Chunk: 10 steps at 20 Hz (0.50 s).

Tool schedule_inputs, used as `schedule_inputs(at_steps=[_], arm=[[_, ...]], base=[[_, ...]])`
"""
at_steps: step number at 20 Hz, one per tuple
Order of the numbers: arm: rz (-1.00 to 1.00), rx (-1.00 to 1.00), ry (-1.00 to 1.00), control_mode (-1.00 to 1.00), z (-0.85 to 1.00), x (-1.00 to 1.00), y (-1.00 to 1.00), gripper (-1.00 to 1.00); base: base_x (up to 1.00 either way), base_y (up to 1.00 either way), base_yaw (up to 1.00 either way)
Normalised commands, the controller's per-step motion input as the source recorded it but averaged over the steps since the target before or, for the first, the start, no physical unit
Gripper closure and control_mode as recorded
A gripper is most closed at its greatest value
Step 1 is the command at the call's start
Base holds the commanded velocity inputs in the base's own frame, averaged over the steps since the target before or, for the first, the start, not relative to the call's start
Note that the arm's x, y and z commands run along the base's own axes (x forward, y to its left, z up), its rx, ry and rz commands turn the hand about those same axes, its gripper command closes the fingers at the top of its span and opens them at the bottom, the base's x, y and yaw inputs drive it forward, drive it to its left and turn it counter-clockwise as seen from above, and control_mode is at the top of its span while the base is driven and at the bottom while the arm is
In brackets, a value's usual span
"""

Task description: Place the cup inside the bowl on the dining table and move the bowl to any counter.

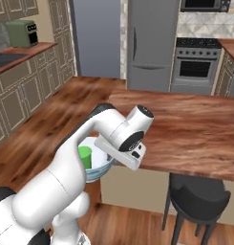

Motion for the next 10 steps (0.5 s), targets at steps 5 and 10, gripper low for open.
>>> schedule_inputs(at_steps=[5,10], arm=[[0.00,0.00,0.00,1.00,0.00,0.00,0.00,1.00],[0.00,0.00,0.00,1.00,0.00,0.00,0.00,1.00]], base=[[0.01,0.65,0.00],[0.03,0.64,0.00]])
